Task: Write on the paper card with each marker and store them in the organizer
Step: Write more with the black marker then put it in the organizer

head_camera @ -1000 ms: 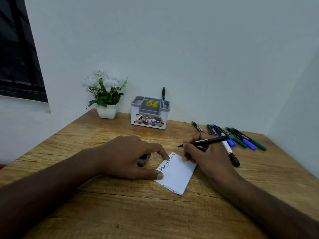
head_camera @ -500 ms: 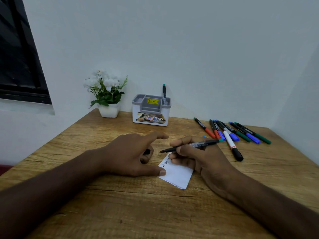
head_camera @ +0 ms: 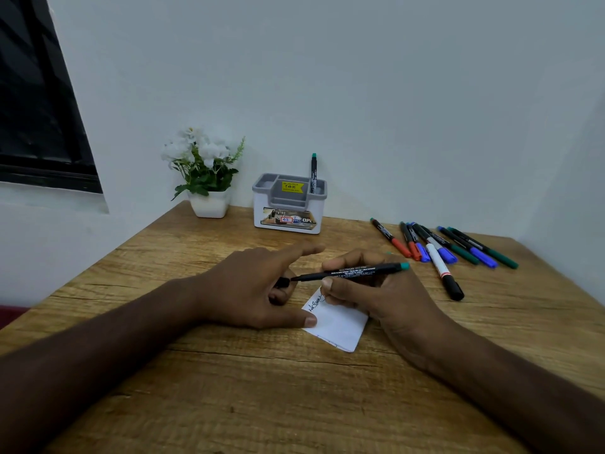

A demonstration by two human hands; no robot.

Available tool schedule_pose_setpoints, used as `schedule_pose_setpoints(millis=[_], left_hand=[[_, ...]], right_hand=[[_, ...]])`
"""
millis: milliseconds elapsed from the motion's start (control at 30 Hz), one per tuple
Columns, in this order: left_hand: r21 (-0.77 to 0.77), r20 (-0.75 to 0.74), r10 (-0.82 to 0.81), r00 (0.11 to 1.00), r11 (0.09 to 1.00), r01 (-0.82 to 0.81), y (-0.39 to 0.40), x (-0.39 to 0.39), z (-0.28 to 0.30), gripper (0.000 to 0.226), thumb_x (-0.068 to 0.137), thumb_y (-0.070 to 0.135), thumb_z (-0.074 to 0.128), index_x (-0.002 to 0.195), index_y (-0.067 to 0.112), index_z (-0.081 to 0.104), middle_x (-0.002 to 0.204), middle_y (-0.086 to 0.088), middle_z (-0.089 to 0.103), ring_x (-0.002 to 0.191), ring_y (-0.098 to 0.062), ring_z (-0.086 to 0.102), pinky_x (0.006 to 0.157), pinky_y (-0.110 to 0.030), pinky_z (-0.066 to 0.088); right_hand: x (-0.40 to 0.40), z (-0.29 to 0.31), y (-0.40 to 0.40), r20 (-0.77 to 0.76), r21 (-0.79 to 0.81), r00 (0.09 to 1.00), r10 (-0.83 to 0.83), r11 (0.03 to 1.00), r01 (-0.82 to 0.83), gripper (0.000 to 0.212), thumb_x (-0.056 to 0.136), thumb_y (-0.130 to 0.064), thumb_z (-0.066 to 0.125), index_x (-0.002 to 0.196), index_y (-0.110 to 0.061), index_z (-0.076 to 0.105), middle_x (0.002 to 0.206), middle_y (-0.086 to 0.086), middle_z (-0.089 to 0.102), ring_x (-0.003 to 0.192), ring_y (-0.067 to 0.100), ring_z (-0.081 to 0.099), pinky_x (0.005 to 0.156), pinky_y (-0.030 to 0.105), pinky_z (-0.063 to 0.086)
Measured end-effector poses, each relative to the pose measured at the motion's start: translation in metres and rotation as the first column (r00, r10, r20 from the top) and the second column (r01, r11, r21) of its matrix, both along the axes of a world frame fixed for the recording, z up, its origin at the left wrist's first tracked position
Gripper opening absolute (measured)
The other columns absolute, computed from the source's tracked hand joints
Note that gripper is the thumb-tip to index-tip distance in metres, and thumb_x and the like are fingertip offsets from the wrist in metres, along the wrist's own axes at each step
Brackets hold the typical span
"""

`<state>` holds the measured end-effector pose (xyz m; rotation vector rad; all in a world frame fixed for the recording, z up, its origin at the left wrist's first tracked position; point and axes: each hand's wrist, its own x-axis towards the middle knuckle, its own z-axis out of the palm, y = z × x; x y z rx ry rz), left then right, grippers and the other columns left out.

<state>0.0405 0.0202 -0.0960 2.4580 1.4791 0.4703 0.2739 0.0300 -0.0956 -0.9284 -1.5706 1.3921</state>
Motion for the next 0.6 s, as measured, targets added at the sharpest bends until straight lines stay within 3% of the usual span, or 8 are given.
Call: schedule_pose_setpoints(millis=[167, 333, 600], left_hand=[[-0.001, 0.022, -0.010, 1.000, 1.000, 0.010, 0.0001, 0.0001, -0.0007, 0.102, 0.085, 0.059, 0.080, 0.164, 0.044, 0.018, 0.062, 0.014, 0.055, 0.060, -0.007, 0.057, 0.062, -0.029, 0.041], [-0.006, 0.047, -0.014, 0.999, 1.000, 0.014, 0.0006, -0.0008, -0.0017, 0.104, 0.085, 0.055, 0.082, 0.164, 0.044, 0.017, 0.061, 0.012, 0.053, 0.058, -0.008, 0.055, 0.062, -0.031, 0.041], [0.053, 0.056, -0.049, 0.997, 0.998, 0.046, -0.0004, 0.0016, -0.0025, 0.098, 0.085, 0.053, 0.083, 0.162, 0.044, 0.023, 0.061, 0.013, 0.057, 0.058, -0.004, 0.057, 0.056, -0.018, 0.033]], right_hand=[[-0.0005, 0.0004, -0.0003, 0.083, 0.081, 0.996, 0.012, 0.997, -0.019, 0.019, 0.083, -0.003, 0.085, 0.097, -0.016, 0.084, 0.100, -0.002, 0.084, 0.094, 0.011, 0.079, 0.077, 0.020, 0.062], [0.0003, -0.0010, -0.0001, 0.081, 0.137, 0.996, 0.042, 0.989, -0.053, 0.021, 0.081, 0.004, 0.085, 0.095, -0.012, 0.085, 0.096, -0.003, 0.084, 0.092, 0.005, 0.077, 0.076, 0.016, 0.059], [-0.0005, -0.0043, 0.0024, 0.164, 0.226, 0.985, 0.061, 0.969, -0.098, 0.022, 0.084, -0.006, 0.086, 0.102, -0.017, 0.086, 0.099, -0.008, 0.084, 0.094, 0.002, 0.077, 0.076, 0.012, 0.055]])
